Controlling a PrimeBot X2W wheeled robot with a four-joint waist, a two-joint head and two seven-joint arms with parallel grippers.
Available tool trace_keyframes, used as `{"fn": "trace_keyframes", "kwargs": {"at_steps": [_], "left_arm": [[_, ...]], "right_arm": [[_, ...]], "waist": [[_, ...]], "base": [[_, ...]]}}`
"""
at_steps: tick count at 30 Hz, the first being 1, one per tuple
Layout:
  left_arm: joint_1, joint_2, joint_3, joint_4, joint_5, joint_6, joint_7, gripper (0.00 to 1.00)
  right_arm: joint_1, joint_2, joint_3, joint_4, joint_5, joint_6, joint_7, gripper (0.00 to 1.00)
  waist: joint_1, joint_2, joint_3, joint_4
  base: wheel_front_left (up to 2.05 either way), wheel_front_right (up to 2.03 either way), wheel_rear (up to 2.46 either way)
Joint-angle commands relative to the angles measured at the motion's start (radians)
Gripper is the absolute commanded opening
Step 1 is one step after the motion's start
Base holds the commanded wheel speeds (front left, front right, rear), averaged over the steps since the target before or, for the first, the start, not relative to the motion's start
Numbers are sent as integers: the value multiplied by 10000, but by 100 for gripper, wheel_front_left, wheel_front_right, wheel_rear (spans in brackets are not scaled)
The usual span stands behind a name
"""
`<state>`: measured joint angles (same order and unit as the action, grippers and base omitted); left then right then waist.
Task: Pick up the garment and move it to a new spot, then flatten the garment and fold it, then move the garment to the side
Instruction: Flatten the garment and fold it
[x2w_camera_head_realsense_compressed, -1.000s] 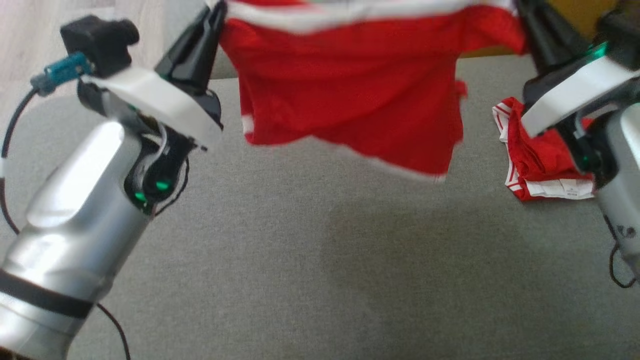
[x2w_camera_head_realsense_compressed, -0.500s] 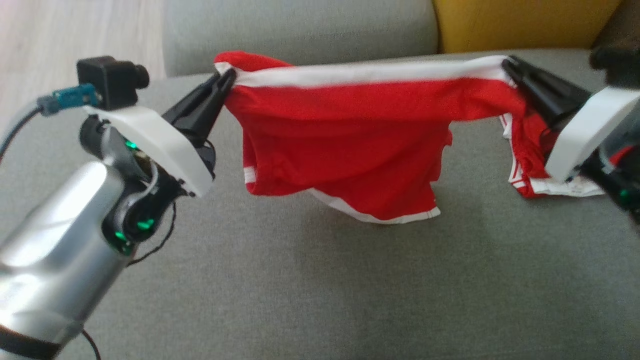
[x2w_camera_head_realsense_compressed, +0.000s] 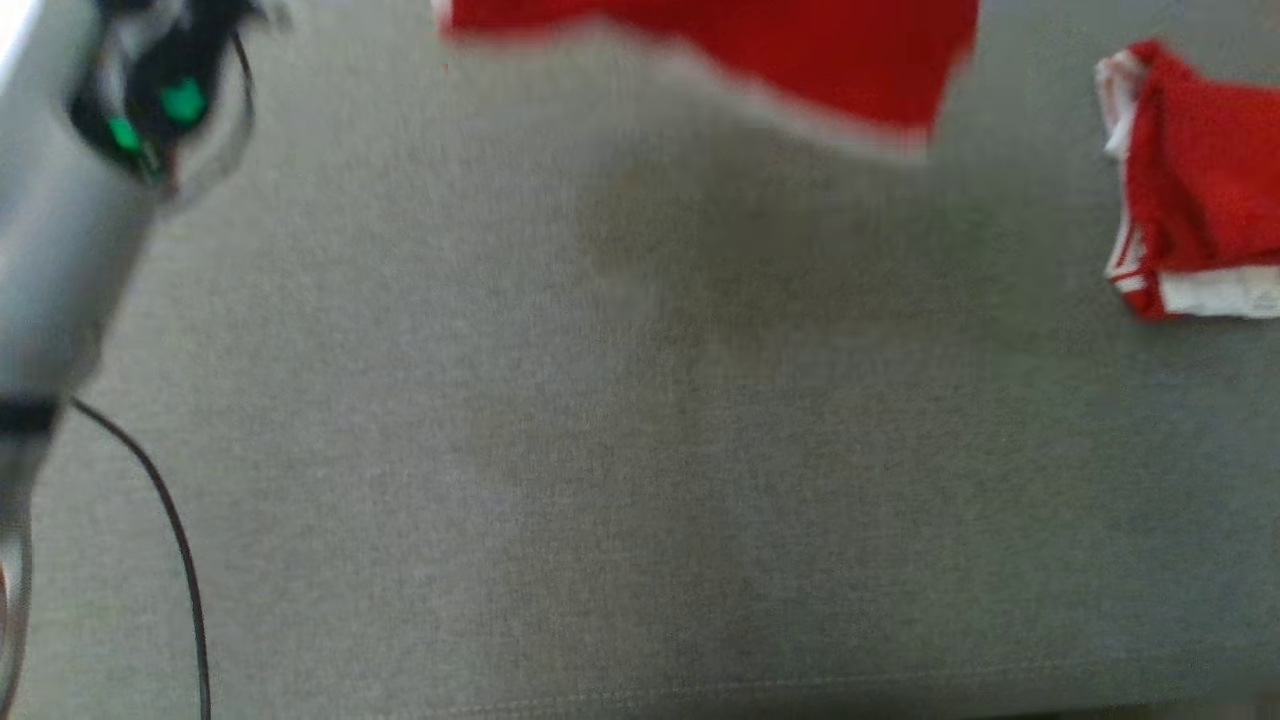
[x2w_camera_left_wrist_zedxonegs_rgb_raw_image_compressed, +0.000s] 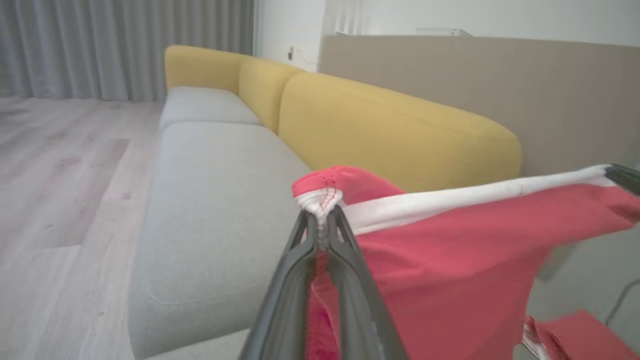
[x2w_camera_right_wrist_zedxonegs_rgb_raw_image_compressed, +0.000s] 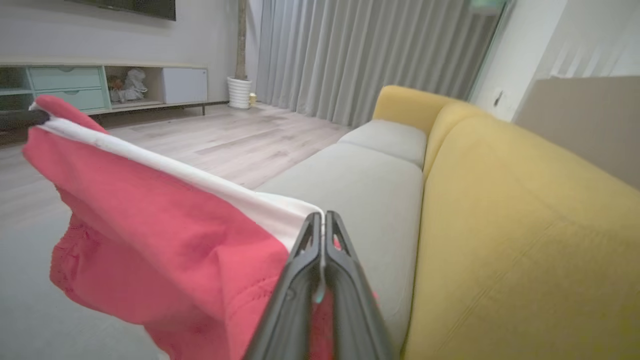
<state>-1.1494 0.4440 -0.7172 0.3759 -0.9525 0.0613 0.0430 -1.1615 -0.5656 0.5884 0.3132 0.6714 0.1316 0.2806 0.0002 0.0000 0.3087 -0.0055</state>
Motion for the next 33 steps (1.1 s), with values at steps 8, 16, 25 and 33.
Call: {"fn": "trace_keyframes", "kwargs": {"at_steps": [8,16,25,33], "left_arm": [[-1922,-464,774,2090,741,-552,-2172,0],[-671,-1203,-97,3918,1502,-1475,-2975,0],[1278,-1307,-1307,4784,1739,-1887,-3020,0],[2209,-995,-2349,4771,1822,-1916,-3032,0]], "right_arm": [[-1659,1168,675,2247,-1729,-9,-2963,0],[-307,1905,2225,4491,-1468,-9,-4088,0],[829,1418,4586,4659,129,-9,-3345,0],[1192,402,6311,4164,1155,-9,-2668,0]], "waist": [[-2,0,1464,228],[-2,0,1592,547],[-2,0,856,789],[-2,0,227,821]], "base": [[0,0,0],[0,0,0],[0,0,0],[0,0,0]]}}
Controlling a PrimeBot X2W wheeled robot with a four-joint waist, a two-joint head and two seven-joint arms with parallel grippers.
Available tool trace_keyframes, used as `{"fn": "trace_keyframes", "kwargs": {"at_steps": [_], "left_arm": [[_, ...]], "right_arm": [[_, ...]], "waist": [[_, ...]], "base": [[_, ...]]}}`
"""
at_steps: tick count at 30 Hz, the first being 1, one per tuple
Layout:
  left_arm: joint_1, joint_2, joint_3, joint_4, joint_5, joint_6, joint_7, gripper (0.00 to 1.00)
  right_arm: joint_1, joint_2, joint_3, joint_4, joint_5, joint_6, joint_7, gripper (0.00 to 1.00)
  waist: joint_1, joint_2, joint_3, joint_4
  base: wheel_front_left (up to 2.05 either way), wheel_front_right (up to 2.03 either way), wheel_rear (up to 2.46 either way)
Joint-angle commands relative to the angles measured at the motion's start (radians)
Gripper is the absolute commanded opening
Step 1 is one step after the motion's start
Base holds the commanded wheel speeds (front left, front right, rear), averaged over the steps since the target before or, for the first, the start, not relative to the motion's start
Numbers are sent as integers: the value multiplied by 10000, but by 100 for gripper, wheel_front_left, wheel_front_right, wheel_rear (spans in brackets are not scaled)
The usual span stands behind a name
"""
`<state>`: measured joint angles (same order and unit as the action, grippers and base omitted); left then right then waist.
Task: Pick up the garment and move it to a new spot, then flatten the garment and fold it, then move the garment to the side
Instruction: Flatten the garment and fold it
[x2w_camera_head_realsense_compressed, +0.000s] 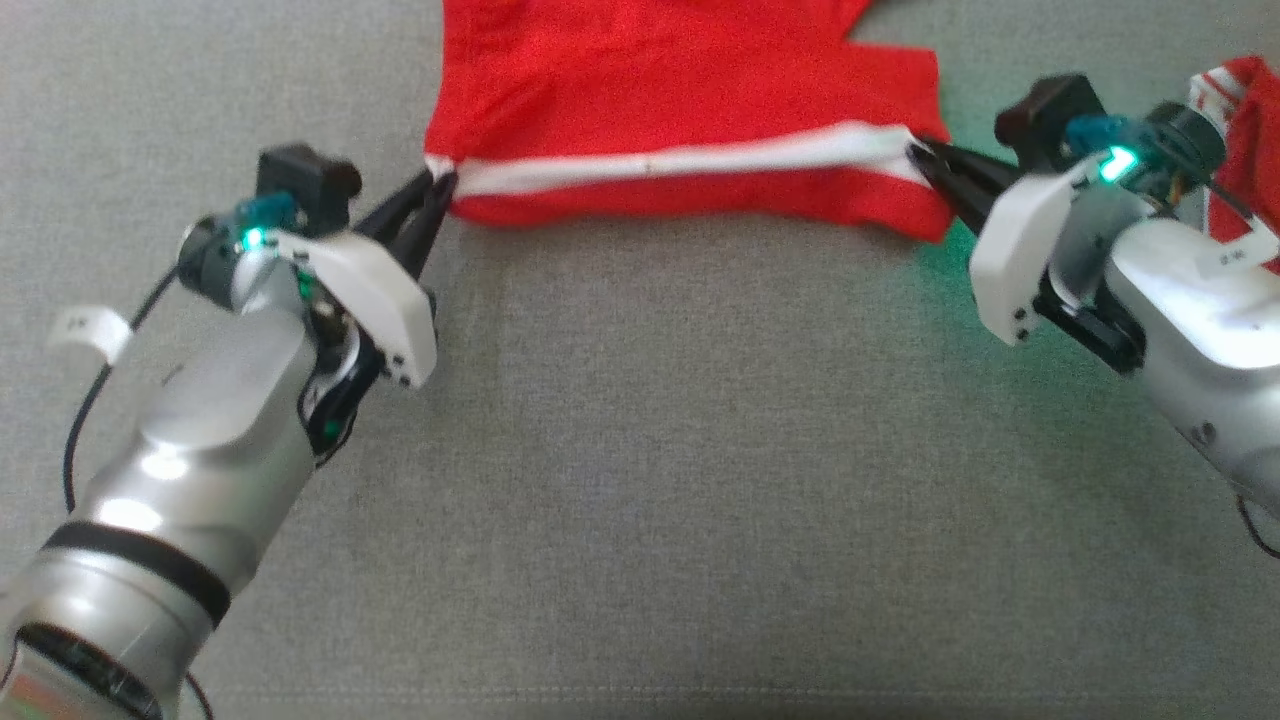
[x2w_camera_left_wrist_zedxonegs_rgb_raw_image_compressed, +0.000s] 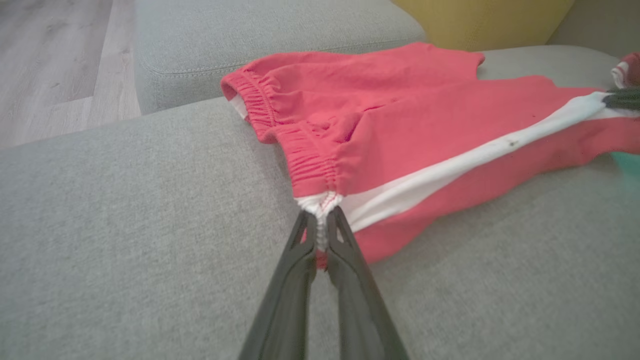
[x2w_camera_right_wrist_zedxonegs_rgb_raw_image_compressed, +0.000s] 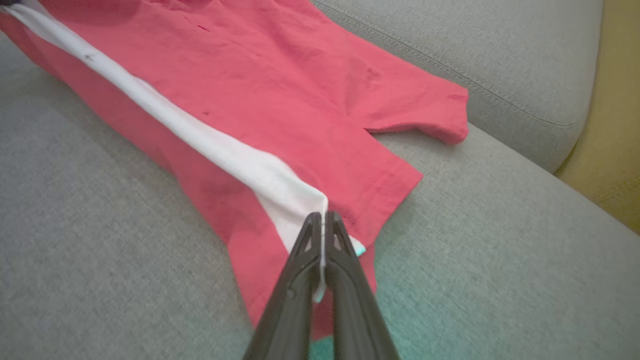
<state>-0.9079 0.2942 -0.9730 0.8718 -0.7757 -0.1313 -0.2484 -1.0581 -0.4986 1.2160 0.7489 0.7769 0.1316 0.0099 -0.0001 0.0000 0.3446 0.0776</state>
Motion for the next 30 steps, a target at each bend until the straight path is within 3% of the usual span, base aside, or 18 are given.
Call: {"fn": "trace_keyframes", "kwargs": {"at_steps": [1,16,30], "left_arm": [[-114,542,138,-205,28,9,-119,0],[1291,1119,-1086,-996,-718,7,57,0],[3182,2331,-2117,-3268,-1920,6,899,0]], "right_arm": [[198,-378,159,-248,166,-9,90,0],[1671,-1483,637,-1933,828,-9,1351,0],[3481,-3022,642,-4321,2286,-9,3214,0]], "waist": [[1,0,-208,-17],[1,0,-1425,-200],[1,0,-2964,-296]], "base": [[0,0,0],[0,0,0],[0,0,0]]}}
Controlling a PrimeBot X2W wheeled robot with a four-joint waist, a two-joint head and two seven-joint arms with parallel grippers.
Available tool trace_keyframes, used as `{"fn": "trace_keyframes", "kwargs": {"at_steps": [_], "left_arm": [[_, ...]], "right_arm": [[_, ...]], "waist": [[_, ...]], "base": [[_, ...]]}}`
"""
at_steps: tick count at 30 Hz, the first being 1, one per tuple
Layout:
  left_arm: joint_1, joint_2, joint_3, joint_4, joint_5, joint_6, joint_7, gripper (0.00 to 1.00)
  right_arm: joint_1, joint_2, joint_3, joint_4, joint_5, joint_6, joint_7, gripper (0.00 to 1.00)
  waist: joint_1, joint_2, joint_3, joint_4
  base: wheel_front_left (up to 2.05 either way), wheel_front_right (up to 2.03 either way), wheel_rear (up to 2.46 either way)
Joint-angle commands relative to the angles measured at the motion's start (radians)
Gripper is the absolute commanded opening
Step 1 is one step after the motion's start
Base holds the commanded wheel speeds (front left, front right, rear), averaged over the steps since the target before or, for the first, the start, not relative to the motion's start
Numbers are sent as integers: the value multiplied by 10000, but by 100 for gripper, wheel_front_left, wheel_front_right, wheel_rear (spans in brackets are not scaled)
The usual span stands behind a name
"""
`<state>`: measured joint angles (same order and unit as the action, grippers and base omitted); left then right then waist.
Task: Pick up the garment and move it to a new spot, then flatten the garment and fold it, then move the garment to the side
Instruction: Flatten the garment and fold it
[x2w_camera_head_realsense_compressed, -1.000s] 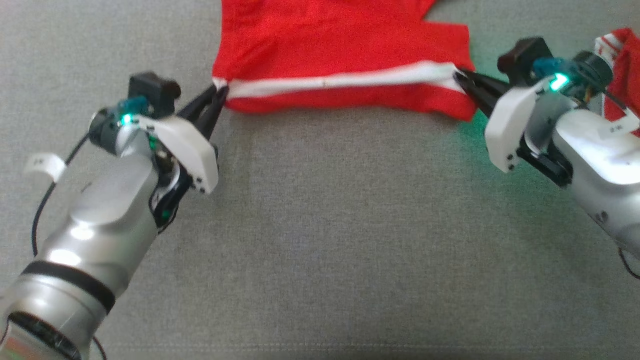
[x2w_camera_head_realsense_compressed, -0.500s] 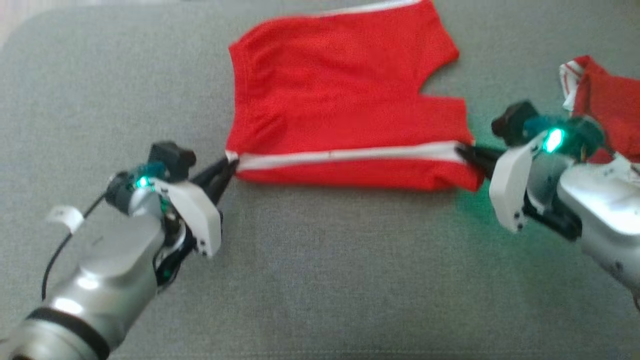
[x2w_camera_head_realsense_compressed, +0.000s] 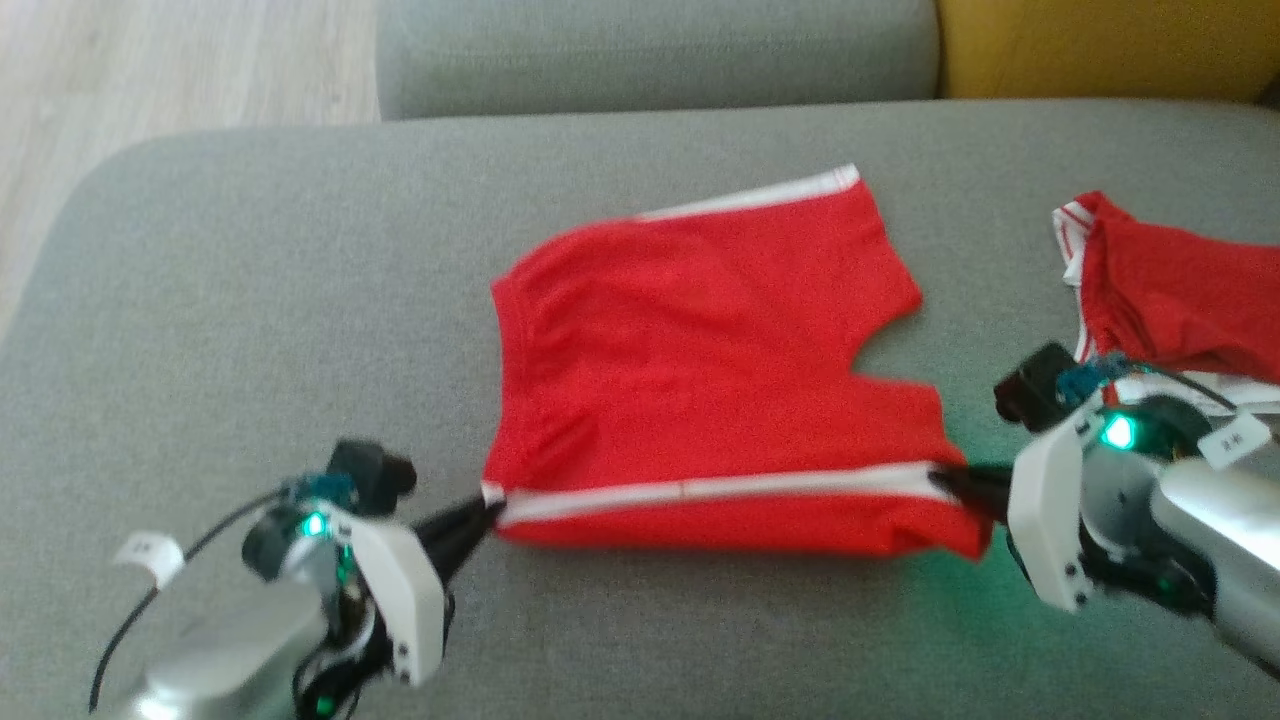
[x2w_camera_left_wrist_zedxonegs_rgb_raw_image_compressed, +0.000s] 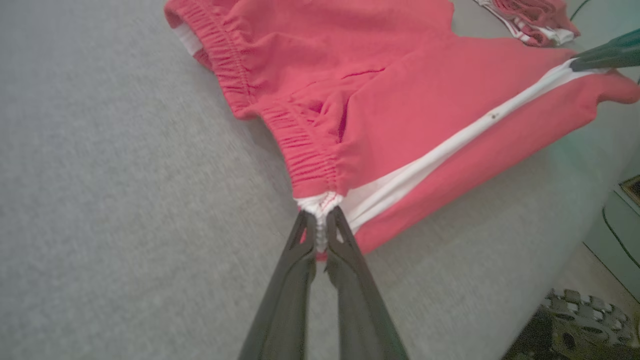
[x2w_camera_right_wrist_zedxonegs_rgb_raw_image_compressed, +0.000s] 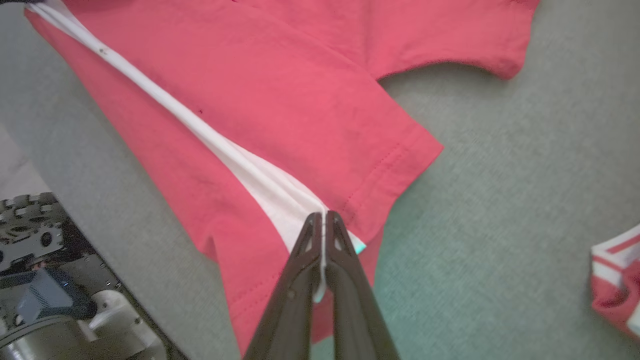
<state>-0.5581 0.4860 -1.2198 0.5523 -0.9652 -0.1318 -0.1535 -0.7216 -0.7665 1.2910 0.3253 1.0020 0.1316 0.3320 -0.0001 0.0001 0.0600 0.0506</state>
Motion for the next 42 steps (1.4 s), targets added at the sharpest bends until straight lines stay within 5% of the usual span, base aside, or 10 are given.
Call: {"fn": "trace_keyframes", "kwargs": {"at_steps": [1,10,18,28,42], "left_arm": [[-193,548,283,-330,-77,12,79,0],[220,1609,253,-2853,-497,524,1081,0],[-690,1783,835,-3762,-327,1085,1082,0],[-2245,1298,1339,-3315,-234,848,1255,0],[-4225,-311,1300,-953,208,208,825,0]], "right_arm": [[231,-471,-108,-272,160,-9,134,0],[358,-1459,-118,-1529,981,-9,918,0],[-834,-1569,-438,-1692,1056,-9,949,0],[-2501,-1372,-845,-987,1263,-9,1489,0],[-4471,-787,-635,461,956,-9,1796,0]], "waist": [[1,-1,-185,-38],[1,-1,-225,-98],[1,-1,565,33],[1,-1,1691,484],[1,-1,3264,1071]], "base": [[0,0,0],[0,0,0],[0,0,0],[0,0,0],[0,0,0]]}}
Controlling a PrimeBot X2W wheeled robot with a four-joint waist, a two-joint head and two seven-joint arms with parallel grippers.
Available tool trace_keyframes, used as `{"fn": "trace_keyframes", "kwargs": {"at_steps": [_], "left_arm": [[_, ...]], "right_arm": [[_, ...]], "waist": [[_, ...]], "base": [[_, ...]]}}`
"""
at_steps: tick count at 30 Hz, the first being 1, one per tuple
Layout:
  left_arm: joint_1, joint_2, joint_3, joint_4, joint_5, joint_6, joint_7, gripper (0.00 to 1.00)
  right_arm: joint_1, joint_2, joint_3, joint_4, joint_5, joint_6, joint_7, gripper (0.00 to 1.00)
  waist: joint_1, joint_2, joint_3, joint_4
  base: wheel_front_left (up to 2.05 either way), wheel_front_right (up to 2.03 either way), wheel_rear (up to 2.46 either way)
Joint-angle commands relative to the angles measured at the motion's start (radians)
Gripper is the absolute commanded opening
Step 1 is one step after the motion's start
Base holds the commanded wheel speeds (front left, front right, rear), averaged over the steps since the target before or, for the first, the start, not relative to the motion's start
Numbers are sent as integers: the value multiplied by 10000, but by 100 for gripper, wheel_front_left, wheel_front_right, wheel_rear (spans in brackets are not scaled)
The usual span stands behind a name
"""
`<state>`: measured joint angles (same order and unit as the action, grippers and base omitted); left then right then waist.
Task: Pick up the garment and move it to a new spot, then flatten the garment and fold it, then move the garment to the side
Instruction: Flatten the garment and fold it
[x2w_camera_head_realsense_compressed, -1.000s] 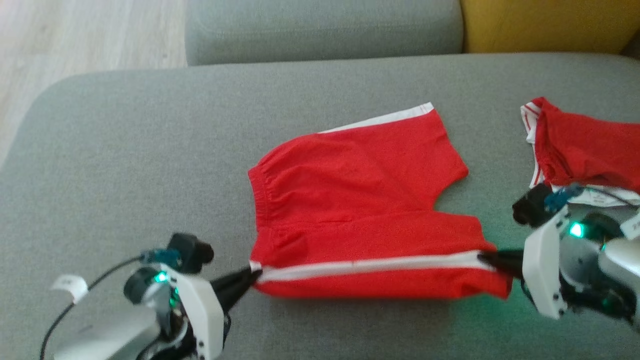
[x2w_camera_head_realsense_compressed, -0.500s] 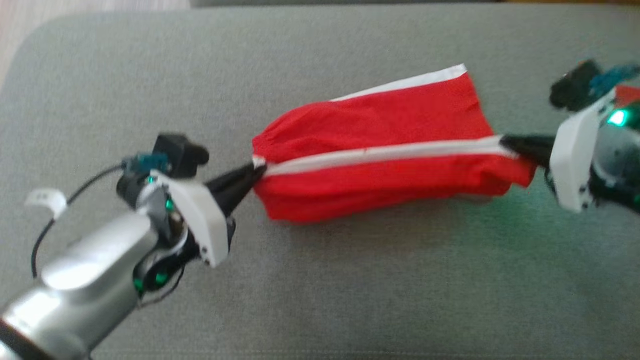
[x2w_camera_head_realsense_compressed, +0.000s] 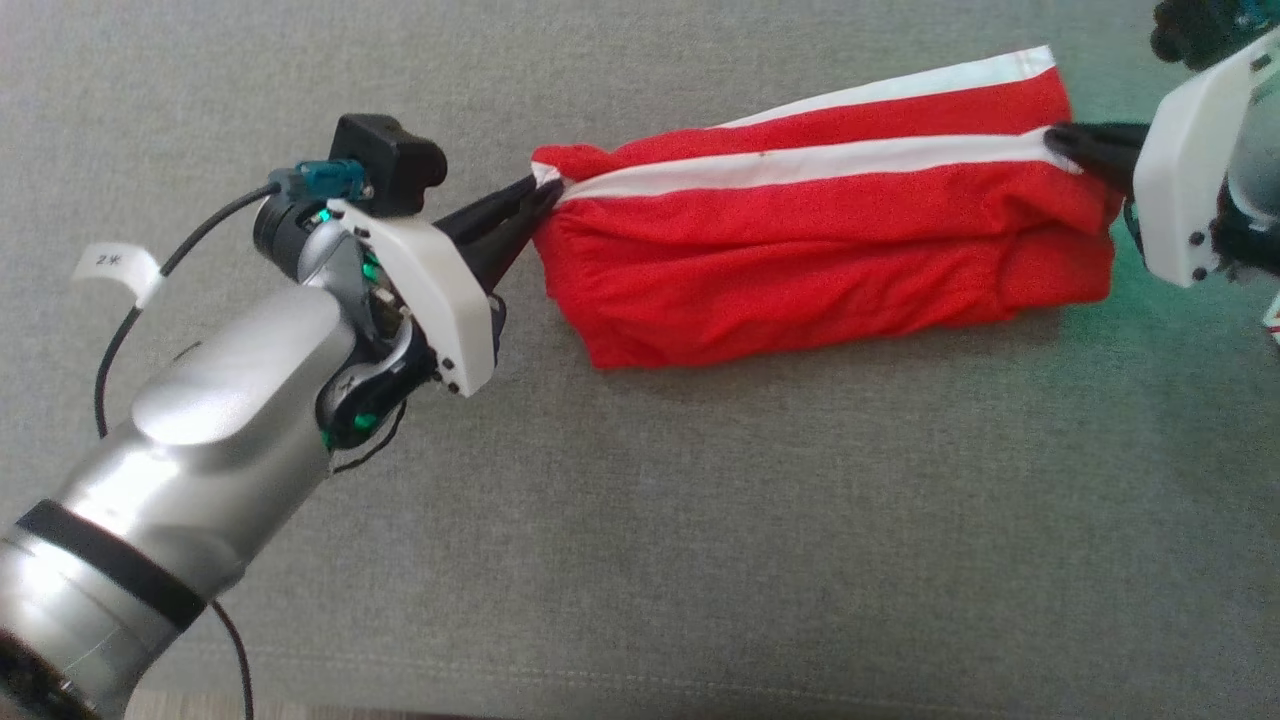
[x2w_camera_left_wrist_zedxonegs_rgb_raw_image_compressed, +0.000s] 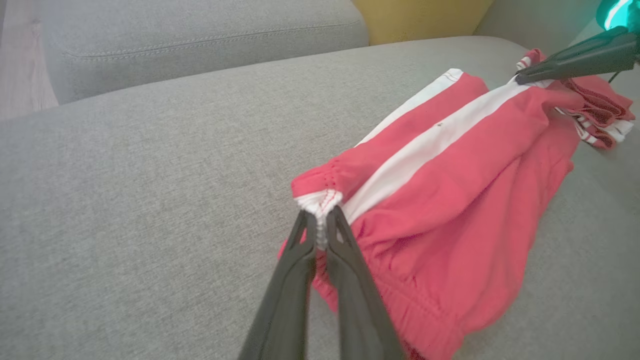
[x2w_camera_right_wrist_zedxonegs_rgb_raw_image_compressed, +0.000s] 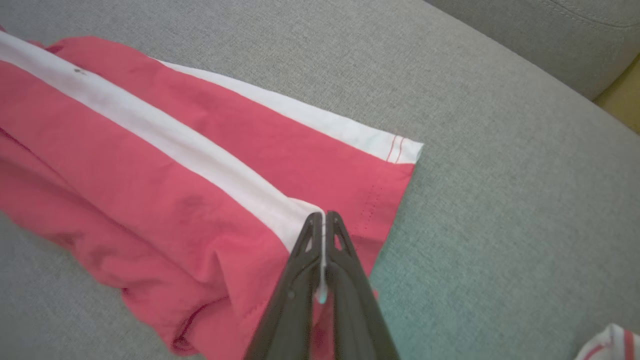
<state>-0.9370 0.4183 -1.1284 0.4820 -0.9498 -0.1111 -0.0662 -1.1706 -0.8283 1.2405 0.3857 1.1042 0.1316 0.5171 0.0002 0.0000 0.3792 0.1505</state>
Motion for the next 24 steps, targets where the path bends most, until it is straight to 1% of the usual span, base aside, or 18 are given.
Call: {"fn": "trace_keyframes", "kwargs": {"at_steps": [1,7,11,12,13,14,15,16,21,24], "left_arm": [[-559,204,351,45,67,-48,-183,0],[-807,-203,236,721,60,-136,-589,0],[-940,-377,107,1014,16,-168,-751,0],[-973,-410,80,1070,-2,-173,-791,4],[-1004,-441,50,1117,-19,-178,-827,25],[-1035,-469,24,1162,-41,-181,-863,44],[-1063,-496,2,1207,-69,-184,-897,71],[-1088,-519,-21,1256,-95,-186,-929,100],[-1156,-617,-125,1557,-187,-192,-1114,100],[-1100,-645,-212,1696,-272,-193,-1214,100]], "right_arm": [[-141,-118,-74,-17,-126,-9,-196,0],[-465,22,108,249,-259,-9,-633,0],[-619,93,211,402,-378,-9,-854,0],[-647,112,231,451,-402,-9,-918,0],[-694,122,246,530,-478,-9,-1032,0],[-766,137,260,614,-649,-9,-1229,49],[-815,164,267,763,-776,-9,-1436,100],[-833,218,270,921,-817,-9,-1605,100],[-808,500,270,1767,-852,-9,-2266,100],[-720,711,136,2321,-875,-9,-2891,100]], "waist": [[-2,0,155,123],[-2,0,317,215],[-2,0,411,225],[-2,0,436,225],[-2,0,464,223],[-2,0,493,218],[-2,0,518,212],[-2,0,535,206],[-2,0,491,156],[-2,0,323,97]], "base": [[0,0,0],[0,0,0],[0,0,0],[0,0,0],[0,0,0],[0,0,0],[0,0,0],[0,0,0],[0,0,0],[0,0,0]]}}
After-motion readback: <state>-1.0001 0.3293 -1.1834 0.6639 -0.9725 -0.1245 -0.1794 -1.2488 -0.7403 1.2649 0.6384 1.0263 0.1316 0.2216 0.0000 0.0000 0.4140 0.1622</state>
